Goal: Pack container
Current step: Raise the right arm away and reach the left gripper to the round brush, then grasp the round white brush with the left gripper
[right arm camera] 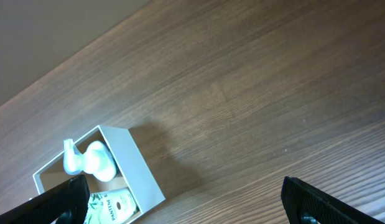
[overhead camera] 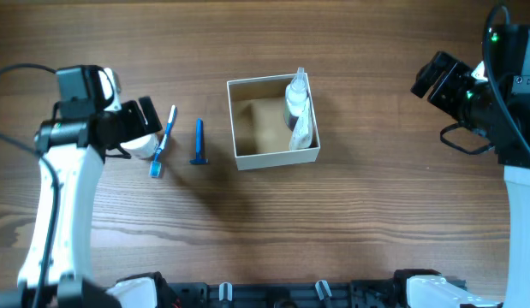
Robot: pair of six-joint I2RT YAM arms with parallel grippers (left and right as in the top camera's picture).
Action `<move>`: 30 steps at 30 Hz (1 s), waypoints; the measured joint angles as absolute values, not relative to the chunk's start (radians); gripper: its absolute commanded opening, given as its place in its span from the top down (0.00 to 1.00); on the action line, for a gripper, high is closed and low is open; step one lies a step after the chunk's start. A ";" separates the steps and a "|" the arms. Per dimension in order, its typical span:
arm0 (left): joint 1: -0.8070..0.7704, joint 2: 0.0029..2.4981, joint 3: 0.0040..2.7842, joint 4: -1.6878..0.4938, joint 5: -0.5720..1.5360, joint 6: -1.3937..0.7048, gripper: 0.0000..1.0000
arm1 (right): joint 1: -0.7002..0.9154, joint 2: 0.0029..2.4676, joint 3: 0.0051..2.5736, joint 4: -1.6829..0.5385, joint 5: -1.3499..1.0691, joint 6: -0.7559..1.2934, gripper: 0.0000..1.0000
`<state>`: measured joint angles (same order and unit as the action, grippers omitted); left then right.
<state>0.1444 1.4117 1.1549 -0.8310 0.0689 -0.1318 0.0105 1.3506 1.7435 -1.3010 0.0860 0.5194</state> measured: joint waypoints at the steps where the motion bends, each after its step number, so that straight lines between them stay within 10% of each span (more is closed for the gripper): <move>1: 0.144 1.441 1.155 -0.843 0.064 -0.131 0.00 | 0.010 1.351 1.743 -1.301 0.086 0.519 0.00; 30: 0.144 1.707 1.155 -0.713 -0.055 -0.123 0.30 | 0.010 1.351 1.744 -1.301 0.086 0.519 0.00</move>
<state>0.1444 1.7073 1.1553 -0.7132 -0.0551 -0.1230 0.0101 1.3510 1.7435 -1.3010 0.0860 0.5194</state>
